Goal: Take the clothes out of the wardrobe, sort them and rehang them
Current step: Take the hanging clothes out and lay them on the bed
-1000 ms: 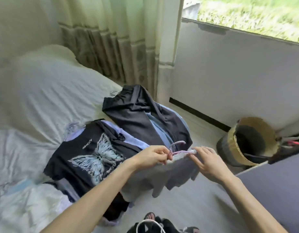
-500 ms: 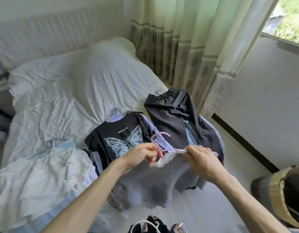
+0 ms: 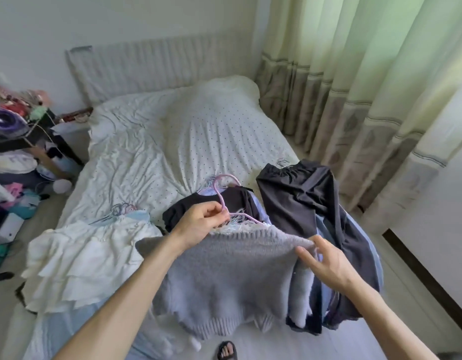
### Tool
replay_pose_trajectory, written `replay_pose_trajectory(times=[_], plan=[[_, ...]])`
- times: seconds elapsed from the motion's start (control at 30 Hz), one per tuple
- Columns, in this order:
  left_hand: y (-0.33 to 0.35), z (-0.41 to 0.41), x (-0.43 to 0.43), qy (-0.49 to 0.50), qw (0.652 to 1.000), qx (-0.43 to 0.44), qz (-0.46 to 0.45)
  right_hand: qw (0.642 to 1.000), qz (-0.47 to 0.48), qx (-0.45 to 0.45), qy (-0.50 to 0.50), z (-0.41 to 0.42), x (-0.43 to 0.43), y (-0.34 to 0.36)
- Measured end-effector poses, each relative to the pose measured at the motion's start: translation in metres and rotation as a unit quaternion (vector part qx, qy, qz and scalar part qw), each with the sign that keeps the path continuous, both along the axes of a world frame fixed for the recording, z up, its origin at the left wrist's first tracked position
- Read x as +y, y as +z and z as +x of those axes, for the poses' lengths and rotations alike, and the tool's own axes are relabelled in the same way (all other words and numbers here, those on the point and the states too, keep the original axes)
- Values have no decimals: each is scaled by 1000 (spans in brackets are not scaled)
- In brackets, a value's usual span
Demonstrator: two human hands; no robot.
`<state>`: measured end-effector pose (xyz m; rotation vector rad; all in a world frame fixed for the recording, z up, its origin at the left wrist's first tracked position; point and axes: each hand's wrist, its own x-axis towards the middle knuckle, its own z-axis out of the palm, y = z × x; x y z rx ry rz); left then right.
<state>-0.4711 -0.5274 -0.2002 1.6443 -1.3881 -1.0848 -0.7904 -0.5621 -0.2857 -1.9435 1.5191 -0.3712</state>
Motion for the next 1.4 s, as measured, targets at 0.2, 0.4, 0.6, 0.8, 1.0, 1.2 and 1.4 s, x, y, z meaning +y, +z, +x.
replay_pose_trajectory(times=[0.2, 0.4, 0.6, 0.8, 1.0, 1.2, 1.4], plan=[[14, 27, -48, 87, 980, -100, -147, 988, 62, -113, -80, 46, -46, 0], [-7, 76, -127, 107, 979, -115, -128, 988, 102, -80, -85, 82, -112, -35], [-101, 139, -227, 106, 984, -146, -15, 979, 145, -43, -137, 138, -180, -89], [-208, 185, -322, 125, 984, -103, 76, 963, 192, -6, -189, 194, -241, -148], [-309, 215, -410, 178, 973, -5, 144, 944, 278, 93, -153, 217, -271, -211], [-414, 222, -451, 199, 955, -60, 210, 949, 282, 127, -67, 219, -281, -265], [-476, 226, -452, 233, 920, -239, 205, 956, 245, 159, -36, 234, -269, -305]])
